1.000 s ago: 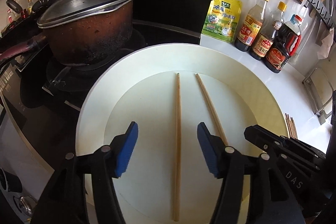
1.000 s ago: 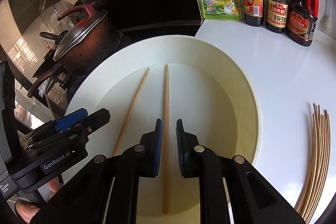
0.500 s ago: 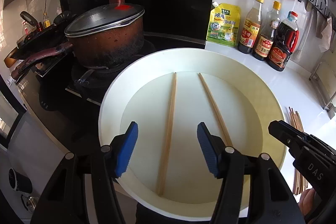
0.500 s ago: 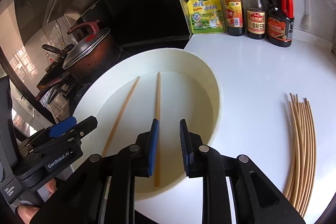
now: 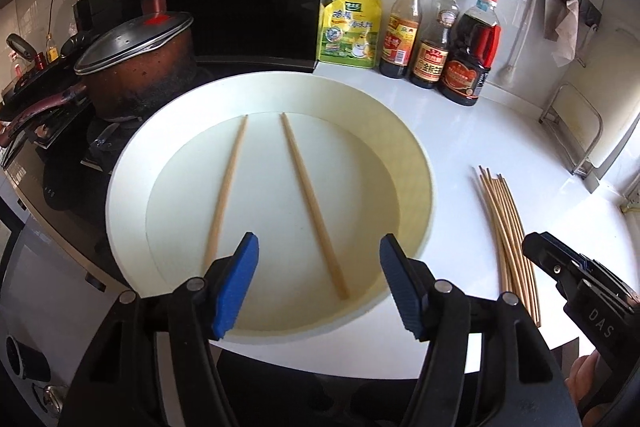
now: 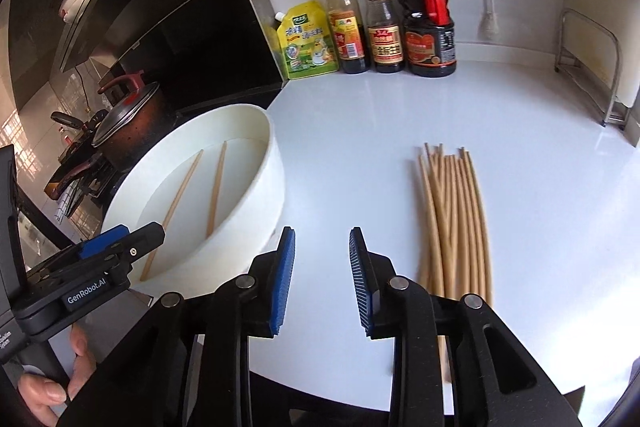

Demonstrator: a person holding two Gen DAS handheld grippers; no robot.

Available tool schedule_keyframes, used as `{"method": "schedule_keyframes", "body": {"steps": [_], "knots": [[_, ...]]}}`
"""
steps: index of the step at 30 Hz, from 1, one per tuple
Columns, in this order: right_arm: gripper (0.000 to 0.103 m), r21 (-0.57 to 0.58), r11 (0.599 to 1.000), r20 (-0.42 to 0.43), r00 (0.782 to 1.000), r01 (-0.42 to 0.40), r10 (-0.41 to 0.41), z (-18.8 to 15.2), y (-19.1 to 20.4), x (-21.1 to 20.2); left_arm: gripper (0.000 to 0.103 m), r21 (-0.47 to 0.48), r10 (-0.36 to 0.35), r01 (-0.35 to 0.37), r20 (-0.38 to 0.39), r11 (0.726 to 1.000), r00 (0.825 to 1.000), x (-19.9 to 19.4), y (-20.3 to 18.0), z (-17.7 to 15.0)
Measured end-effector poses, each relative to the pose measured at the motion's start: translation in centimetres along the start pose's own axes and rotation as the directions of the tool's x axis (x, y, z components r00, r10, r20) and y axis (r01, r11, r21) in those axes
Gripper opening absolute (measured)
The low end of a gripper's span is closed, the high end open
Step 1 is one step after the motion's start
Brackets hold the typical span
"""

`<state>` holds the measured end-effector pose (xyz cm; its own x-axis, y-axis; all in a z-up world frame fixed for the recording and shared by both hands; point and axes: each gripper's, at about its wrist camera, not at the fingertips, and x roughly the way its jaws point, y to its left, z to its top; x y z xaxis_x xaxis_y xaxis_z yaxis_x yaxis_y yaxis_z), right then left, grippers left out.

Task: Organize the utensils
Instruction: 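Move both open grippers back to the chopstick bundle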

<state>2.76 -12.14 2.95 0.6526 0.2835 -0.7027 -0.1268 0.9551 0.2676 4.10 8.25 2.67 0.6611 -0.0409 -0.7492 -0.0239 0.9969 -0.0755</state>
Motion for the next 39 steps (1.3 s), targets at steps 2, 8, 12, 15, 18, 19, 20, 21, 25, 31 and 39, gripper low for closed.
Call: {"method": "schedule_keyframes", "body": {"steps": [2, 8, 12, 15, 18, 19, 20, 21, 25, 31, 39], "knots": [[0.031, 0.008, 1.0, 0.012, 1.0, 0.027, -0.027, -0.6, -1.4, -1.1, 0.062, 0.012, -0.016, 0.016, 0.001, 1.0, 1.0, -0.1, -1.2, -0.3], [0.035, 0.033, 0.993, 0.023, 0.993, 0.112, -0.113, -1.8, -5.6, -3.4, 0.065, 0.058, -0.075, 0.076, -0.017, 0.995, 0.997, 0.2, -5.1, -1.3], [0.036, 0.061, 0.987, 0.007, 0.989, 0.149, -0.15, -2.6, -8.1, -3.7, 0.065, 0.098, -0.101, 0.105, -0.037, 0.99, 0.994, 0.8, -7.5, -1.8], [0.037, 0.069, 0.983, -0.007, 0.986, 0.169, -0.169, -2.9, -9.4, -3.5, 0.066, 0.116, -0.125, 0.13, -0.046, 0.985, 0.991, 1.2, -9.3, -2.1], [0.038, 0.069, 0.981, -0.024, 0.983, 0.183, -0.182, -3.1, -10.5, -2.8, 0.071, 0.14, -0.132, 0.139, -0.057, 0.98, 0.99, 1.8, -10.7, -2.4], [0.039, 0.067, 0.98, -0.034, 0.982, 0.187, -0.185, -3.0, -10.8, -2.4, 0.072, 0.147, -0.133, 0.141, -0.061, 0.979, 0.989, 2.0, -11.1, -2.6], [0.039, 0.063, 0.979, -0.046, 0.981, 0.191, -0.189, -3.0, -11.1, -1.9, 0.072, 0.152, -0.136, 0.145, -0.067, 0.978, 0.988, 2.4, -11.4, -2.7], [0.039, 0.06, 0.979, -0.058, 0.98, 0.195, -0.191, -3.0, -11.4, -1.4, 0.072, 0.154, -0.139, 0.149, -0.075, 0.977, 0.987, 2.7, -11.6, -2.8], [0.039, 0.041, 0.978, -0.098, 0.975, 0.203, -0.198, -3.0, -12.1, 0.3, 0.075, 0.145, -0.147, 0.162, -0.107, 0.976, 0.983, 4.2, -12.4, -3.3], [0.039, 0.016, 0.978, -0.13, 0.97, 0.207, -0.203, -2.9, -12.4, 2.2, 0.078, 0.159, -0.115, 0.136, -0.13, 0.978, 0.985, 5.8, -13.2, -3.5], [0.039, -0.009, 0.977, -0.153, 0.965, 0.213, -0.212, -2.1, -12.4, 4.3, 0.078, 0.139, -0.111, 0.133, -0.159, 0.981, 0.981, 7.2, -13.0, -3.6]]}}
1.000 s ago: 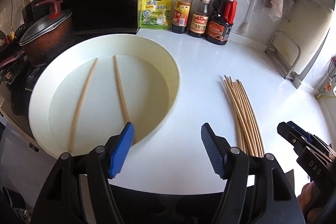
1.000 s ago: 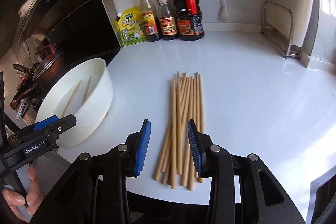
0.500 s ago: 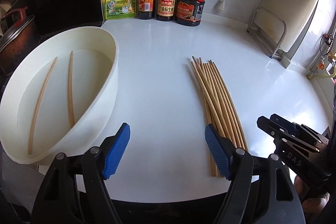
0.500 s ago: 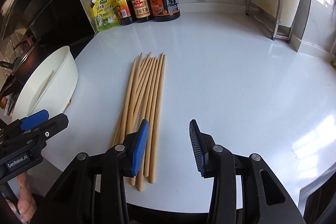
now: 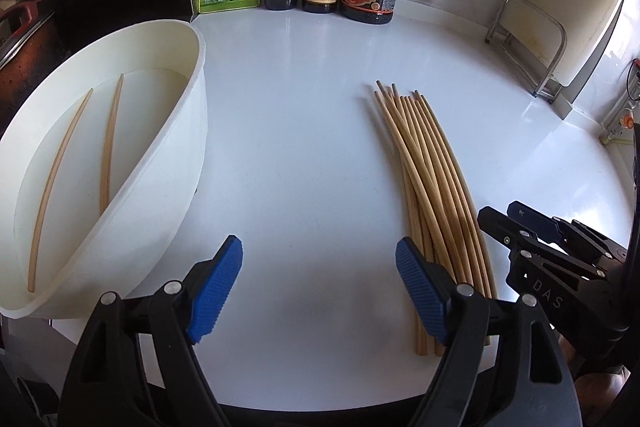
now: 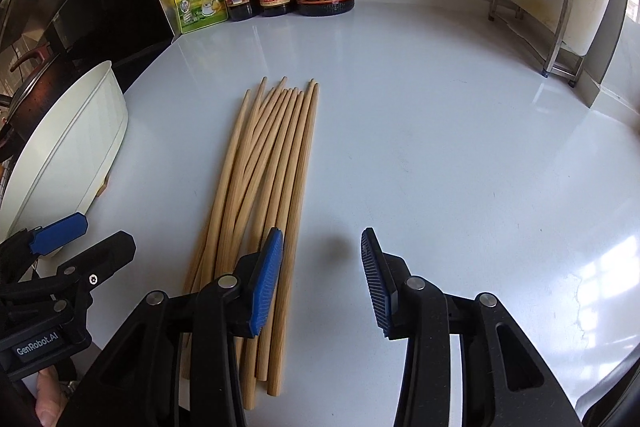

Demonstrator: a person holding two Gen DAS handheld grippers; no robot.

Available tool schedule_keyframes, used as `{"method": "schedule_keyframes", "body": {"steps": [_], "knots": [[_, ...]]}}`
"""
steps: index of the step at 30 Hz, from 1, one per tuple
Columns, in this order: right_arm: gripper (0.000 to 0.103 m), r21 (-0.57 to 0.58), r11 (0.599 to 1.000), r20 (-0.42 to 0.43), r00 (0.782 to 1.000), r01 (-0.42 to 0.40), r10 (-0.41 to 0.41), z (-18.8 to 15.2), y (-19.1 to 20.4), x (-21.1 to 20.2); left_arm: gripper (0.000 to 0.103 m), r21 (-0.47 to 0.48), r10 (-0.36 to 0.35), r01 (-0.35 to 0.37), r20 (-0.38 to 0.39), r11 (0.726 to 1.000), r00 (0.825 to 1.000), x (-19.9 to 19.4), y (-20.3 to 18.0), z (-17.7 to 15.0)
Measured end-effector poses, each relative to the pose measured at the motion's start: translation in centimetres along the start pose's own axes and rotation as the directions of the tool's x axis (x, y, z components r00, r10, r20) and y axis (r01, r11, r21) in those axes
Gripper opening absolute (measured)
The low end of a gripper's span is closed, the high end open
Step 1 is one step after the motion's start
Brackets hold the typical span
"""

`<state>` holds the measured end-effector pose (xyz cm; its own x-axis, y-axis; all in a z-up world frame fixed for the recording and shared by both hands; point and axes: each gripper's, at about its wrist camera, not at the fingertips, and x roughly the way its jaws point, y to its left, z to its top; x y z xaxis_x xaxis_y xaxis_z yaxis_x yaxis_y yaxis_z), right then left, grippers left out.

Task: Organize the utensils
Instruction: 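Move both open grippers back to the chopstick bundle, then close the left gripper on a chopstick while the right gripper grasps another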

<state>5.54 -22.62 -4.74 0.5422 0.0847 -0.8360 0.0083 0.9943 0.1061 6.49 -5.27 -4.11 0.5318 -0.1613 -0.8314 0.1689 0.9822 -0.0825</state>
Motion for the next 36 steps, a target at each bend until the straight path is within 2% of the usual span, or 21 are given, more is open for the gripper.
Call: {"method": "schedule_keyframes", "body": {"steps": [12, 21, 36], "knots": [[0.041, -0.029, 0.999, -0.022, 0.999, 0.039, -0.04, 0.4, -0.2, 1.0, 0.078, -0.015, -0.002, 0.002, -0.015, 1.0, 1.0, 1.1, -0.4, 0.2], [0.041, -0.025, 0.998, 0.002, 0.998, 0.063, -0.062, 0.3, -1.2, 0.9, 0.078, 0.005, -0.009, 0.009, -0.027, 1.0, 1.0, 1.9, -1.7, 0.5], [0.041, 0.004, 0.999, 0.024, 0.998, 0.053, -0.054, 0.0, -2.9, 0.4, 0.079, 0.038, 0.013, -0.011, -0.056, 0.999, 0.998, 3.3, -3.2, 0.2]]}}
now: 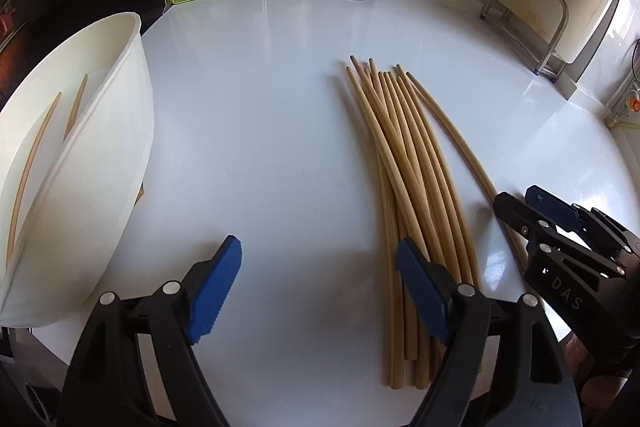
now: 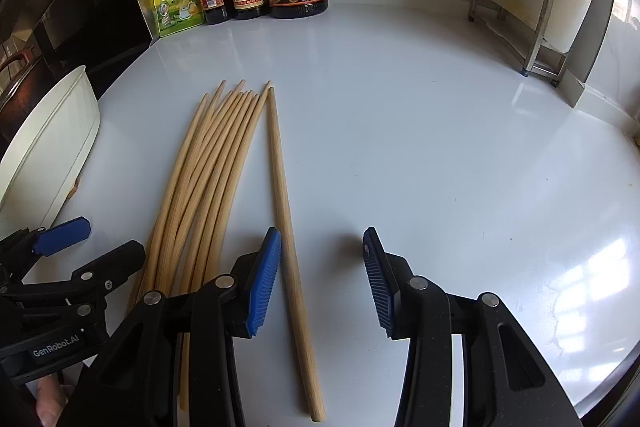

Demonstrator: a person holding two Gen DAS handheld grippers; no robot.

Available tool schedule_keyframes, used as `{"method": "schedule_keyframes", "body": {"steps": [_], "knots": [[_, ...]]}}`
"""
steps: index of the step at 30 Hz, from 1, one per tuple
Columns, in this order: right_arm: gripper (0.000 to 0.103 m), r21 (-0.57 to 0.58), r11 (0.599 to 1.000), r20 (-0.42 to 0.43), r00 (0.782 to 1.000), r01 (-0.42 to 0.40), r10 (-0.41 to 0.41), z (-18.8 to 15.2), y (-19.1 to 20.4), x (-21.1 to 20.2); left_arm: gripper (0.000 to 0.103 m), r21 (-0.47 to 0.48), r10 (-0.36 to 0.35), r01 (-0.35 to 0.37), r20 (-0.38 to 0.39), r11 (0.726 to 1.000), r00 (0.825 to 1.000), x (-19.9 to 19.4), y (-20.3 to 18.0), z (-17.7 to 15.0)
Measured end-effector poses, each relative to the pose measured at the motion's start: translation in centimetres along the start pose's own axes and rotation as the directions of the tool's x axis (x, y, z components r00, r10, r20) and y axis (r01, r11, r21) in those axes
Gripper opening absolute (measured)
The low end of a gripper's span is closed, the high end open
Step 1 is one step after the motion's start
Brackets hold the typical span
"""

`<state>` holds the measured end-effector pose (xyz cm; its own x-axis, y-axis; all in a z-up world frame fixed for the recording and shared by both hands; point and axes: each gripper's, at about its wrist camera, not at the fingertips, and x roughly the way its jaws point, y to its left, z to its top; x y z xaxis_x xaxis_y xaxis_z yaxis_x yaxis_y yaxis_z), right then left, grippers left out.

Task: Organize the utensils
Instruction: 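Close the left gripper on a chopstick while the right gripper grasps another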

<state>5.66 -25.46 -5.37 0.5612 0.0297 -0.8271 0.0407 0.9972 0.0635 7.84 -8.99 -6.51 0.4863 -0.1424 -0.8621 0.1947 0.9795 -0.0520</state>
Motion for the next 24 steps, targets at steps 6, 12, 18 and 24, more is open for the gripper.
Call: {"method": "schedule_keyframes", "body": {"steps": [6, 12, 18, 24], "knots": [[0.041, 0.004, 1.0, 0.002, 1.0, -0.006, 0.006, 0.0, -0.2, 0.1, 0.082, 0.023, 0.029, -0.029, 0.002, 0.999, 1.0, 0.7, -0.6, 0.2], [0.041, -0.023, 1.0, 0.002, 1.0, 0.011, -0.011, 0.1, 0.3, 0.2, 0.079, 0.025, 0.036, -0.037, 0.022, 0.999, 0.999, 1.2, -0.8, 1.0], [0.035, -0.1, 0.995, 0.005, 1.0, 0.018, -0.017, -0.1, 1.8, 0.2, 0.047, 0.057, 0.014, -0.016, 0.039, 0.998, 0.999, 1.2, -1.8, 1.9], [0.007, -0.132, 0.991, 0.01, 1.0, 0.03, -0.029, -0.2, 2.4, 0.0, 0.007, 0.062, -0.027, 0.025, 0.038, 0.998, 0.999, 1.4, -2.3, 2.5]]}}
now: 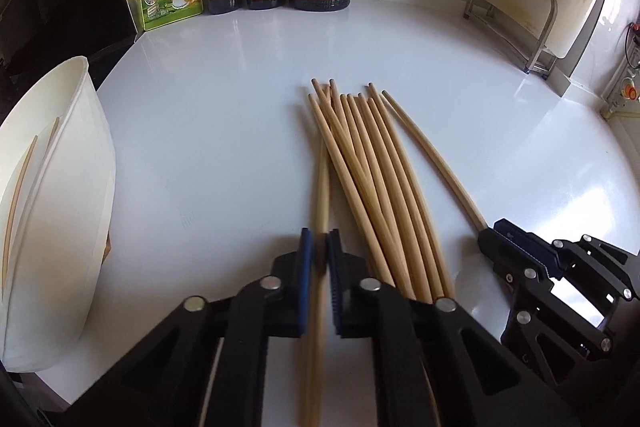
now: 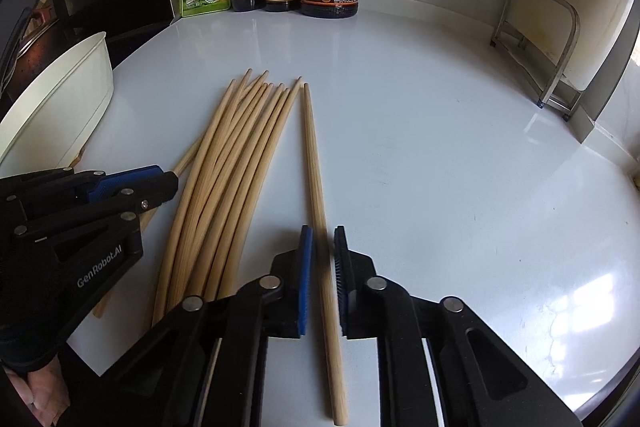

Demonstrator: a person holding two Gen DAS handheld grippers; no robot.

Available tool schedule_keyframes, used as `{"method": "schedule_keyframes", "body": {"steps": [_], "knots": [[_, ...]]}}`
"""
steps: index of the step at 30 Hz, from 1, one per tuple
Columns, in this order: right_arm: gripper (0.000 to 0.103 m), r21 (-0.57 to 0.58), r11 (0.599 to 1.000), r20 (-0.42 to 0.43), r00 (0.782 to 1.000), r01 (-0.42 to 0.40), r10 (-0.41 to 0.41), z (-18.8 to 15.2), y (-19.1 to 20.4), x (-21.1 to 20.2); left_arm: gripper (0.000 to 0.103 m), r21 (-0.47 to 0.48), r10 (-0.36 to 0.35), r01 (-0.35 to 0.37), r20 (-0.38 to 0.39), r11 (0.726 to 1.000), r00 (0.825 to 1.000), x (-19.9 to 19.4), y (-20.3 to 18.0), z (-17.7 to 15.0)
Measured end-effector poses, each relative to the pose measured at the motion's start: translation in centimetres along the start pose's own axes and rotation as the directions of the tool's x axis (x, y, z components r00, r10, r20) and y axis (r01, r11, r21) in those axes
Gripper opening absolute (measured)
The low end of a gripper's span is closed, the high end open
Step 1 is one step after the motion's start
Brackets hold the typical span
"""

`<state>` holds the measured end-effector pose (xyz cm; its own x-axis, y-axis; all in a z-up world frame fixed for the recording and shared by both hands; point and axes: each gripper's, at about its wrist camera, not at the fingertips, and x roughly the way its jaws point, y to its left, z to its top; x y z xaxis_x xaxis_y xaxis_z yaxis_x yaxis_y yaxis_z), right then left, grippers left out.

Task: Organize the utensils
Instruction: 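Close the left gripper on a chopstick while the right gripper grasps another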

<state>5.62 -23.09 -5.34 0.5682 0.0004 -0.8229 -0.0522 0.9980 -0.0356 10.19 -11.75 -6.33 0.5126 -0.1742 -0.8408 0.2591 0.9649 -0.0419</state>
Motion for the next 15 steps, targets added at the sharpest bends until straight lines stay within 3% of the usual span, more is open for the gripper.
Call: {"method": "schedule_keyframes", "body": {"steps": [7, 15], "knots": [[0.006, 0.069, 0.997, 0.006, 1.0, -0.027, 0.027, 0.0, -1.2, 0.0, 0.007, -0.035, -0.055, 0.054, -0.019, 0.998, 0.998, 0.4, 1.0, 0.7], [0.006, 0.151, 0.987, 0.014, 0.998, -0.057, 0.055, 0.1, -2.7, 0.0, 0.007, -0.073, -0.01, 0.009, -0.006, 0.997, 1.0, 0.8, 2.8, 1.4]]}}
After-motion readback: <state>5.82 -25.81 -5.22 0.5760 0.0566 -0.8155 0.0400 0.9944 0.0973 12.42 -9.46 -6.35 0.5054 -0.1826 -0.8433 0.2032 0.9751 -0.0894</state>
